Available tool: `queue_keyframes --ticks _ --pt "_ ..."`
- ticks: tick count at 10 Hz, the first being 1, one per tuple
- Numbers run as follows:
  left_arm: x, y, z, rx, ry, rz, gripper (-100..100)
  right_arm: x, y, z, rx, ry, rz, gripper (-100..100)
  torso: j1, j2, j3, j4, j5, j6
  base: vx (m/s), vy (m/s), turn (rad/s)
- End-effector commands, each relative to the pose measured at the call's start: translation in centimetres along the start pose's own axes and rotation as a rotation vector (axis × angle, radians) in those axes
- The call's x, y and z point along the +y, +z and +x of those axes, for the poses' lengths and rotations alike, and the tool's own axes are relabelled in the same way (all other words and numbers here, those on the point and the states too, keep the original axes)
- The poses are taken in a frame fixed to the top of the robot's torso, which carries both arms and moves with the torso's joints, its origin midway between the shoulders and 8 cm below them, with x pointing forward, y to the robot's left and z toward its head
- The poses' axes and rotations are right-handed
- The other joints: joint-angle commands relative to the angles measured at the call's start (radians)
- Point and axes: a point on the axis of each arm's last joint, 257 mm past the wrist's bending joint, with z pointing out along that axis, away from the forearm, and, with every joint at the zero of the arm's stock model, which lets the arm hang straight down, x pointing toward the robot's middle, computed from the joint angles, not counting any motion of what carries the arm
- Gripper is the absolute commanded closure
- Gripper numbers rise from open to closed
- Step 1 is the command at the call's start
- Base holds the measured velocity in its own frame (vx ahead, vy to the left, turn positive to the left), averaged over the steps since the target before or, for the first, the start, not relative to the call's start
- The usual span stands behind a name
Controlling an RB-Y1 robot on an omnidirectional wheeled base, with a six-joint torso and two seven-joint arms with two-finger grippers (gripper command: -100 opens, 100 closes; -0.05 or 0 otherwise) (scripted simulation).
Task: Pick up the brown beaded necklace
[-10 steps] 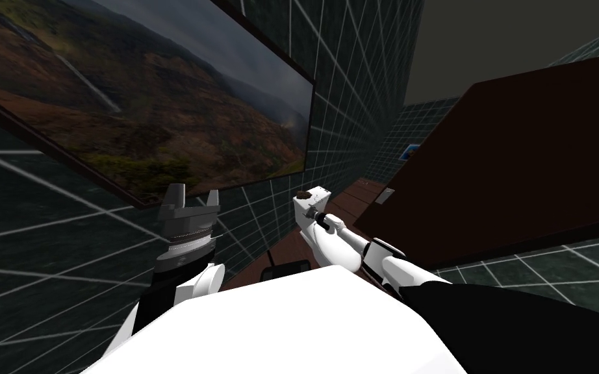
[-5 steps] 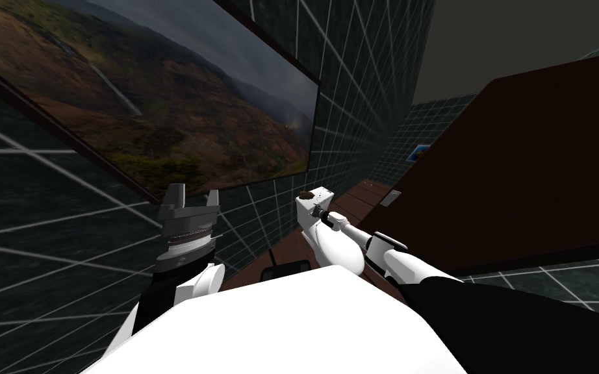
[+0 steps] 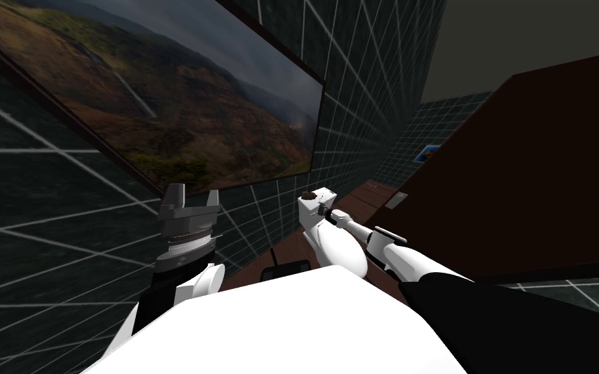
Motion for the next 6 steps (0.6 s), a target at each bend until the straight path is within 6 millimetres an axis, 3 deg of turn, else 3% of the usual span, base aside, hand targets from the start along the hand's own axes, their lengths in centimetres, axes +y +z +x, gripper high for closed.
queue_keyframes --ticks 1,2,4,5,6 --pt "0.0 0.0 0.0 0.000 0.000 0.000 0 -1.7 -0.5 3.3 0.066 -0.092 0.011 -100 0.000 0.000 0.000 0.000 0.000 0.000 0.002 0.010 0.085" --pt "0.0 0.0 0.0 0.000 0.000 0.000 0 -2.7 -0.9 5.0 0.101 -0.140 0.016 -100 0.000 0.000 0.000 0.000 0.000 0.000 0.003 0.009 0.076" --pt "0.0 0.0 0.0 0.000 0.000 0.000 0 -2.7 -0.9 5.0 0.101 -0.140 0.016 -100 0.000 0.000 0.000 0.000 0.000 0.000 0.001 0.002 0.006" --pt "0.0 0.0 0.0 0.000 0.000 0.000 0 -4.5 -1.6 7.6 0.157 -0.215 0.024 -100 0.000 0.000 0.000 0.000 0.000 0.000 0.000 0.008 0.079" --pt "0.0 0.0 0.0 0.000 0.000 0.000 0 -5.1 -1.9 8.6 0.177 -0.241 0.027 -100 0.000 0.000 0.000 0.000 0.000 0.000 0.001 0.008 0.066"
